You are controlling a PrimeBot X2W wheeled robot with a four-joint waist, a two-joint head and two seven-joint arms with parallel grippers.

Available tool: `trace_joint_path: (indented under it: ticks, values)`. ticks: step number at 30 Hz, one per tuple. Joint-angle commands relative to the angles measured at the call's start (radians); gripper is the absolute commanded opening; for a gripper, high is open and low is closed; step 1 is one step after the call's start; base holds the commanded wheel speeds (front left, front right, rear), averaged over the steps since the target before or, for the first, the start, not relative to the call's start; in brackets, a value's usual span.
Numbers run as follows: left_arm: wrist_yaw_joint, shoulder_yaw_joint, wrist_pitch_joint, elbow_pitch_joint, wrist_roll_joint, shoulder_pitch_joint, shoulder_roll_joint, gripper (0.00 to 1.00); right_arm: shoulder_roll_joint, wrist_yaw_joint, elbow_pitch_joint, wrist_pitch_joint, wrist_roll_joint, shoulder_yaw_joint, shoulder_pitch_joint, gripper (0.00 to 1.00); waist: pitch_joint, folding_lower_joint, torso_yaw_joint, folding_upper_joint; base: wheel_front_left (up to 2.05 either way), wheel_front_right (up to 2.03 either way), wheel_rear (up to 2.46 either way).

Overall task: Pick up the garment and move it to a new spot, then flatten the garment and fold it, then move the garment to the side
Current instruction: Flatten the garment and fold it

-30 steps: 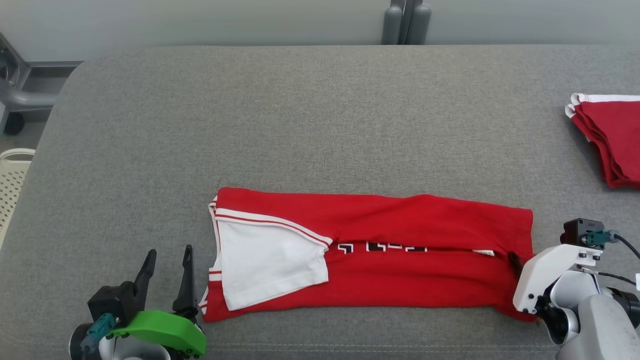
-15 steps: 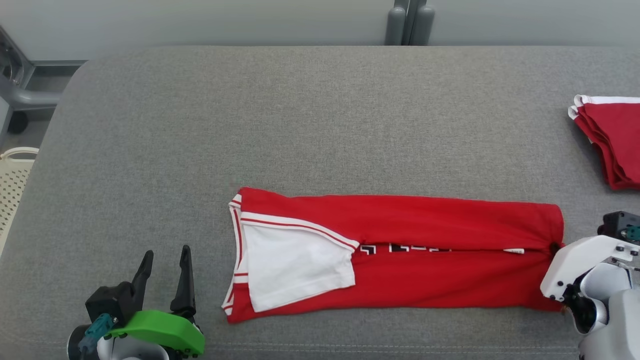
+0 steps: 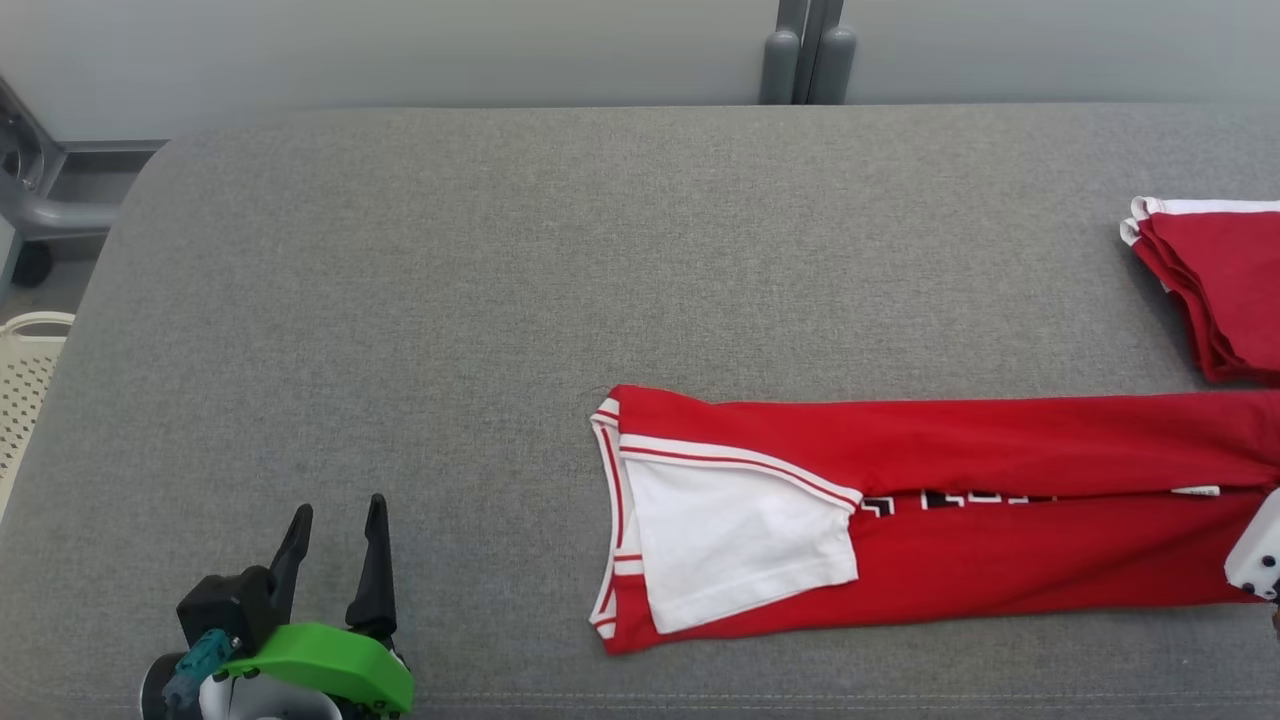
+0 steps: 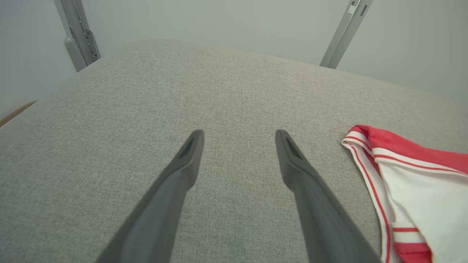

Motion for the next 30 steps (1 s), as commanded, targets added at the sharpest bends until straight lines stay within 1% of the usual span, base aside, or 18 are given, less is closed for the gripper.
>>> trace_joint_path:
  ticks: [1,4,9,12,17,19,20,23,30]
  values:
    - [-0.003,0.001,-0.003,0.004,0.0,0.007,0.0,1.0,-0.005,-0.002,-0.036,0.012,-0.04,-0.014,0.026,0.0,-0.009,0.0,0.0,-0.0001,0.0,0.0,0.0]
    - [-0.002,0.002,-0.003,0.007,0.0,0.017,-0.001,1.0,-0.004,-0.002,-0.082,0.037,-0.045,-0.005,0.034,0.0,-0.021,0.0,-0.002,-0.0001,0.0,0.0,0.0]
    - [-0.004,-0.002,-0.003,0.012,-0.001,0.026,-0.001,1.0,-0.004,-0.002,-0.128,0.082,-0.038,0.075,0.063,0.0,-0.045,0.0,-0.003,-0.0001,0.0,0.0,0.0]
    - [-0.007,-0.006,-0.003,0.016,-0.003,0.035,-0.001,1.0,-0.003,-0.001,-0.149,0.115,-0.013,0.163,0.085,0.0,-0.058,0.0,-0.002,-0.0001,0.0,0.0,0.0]
    - [-0.002,-0.011,-0.001,0.016,-0.007,0.041,0.003,1.0,-0.004,-0.001,-0.167,0.159,0.062,0.348,0.108,0.0,-0.074,0.0,0.002,-0.0001,0.0,0.0,0.0]
    - [0.0,-0.011,0.0,0.011,-0.008,0.041,0.006,1.0,-0.003,-0.001,-0.157,0.167,0.079,0.422,0.102,0.0,-0.076,0.0,0.004,-0.0001,0.0,0.0,0.0]
    - [0.0,-0.011,0.0,0.011,-0.008,0.041,0.006,1.0,-0.003,-0.001,-0.157,0.167,0.079,0.422,0.102,0.0,-0.076,0.0,0.004,-0.0001,0.0,0.0,0.0]
    - [0.002,-0.014,0.002,0.007,-0.009,0.039,0.01,1.0,-0.003,-0.001,-0.128,0.169,0.122,0.528,0.074,0.0,-0.075,0.0,0.01,-0.0001,0.0,0.0,0.0]
    - [-0.002,-0.029,0.009,0.007,-0.005,0.014,0.007,1.0,-0.003,-0.001,-0.01,0.129,0.218,0.724,-0.015,0.0,-0.067,0.0,0.041,-0.0001,0.0,0.0,0.0]
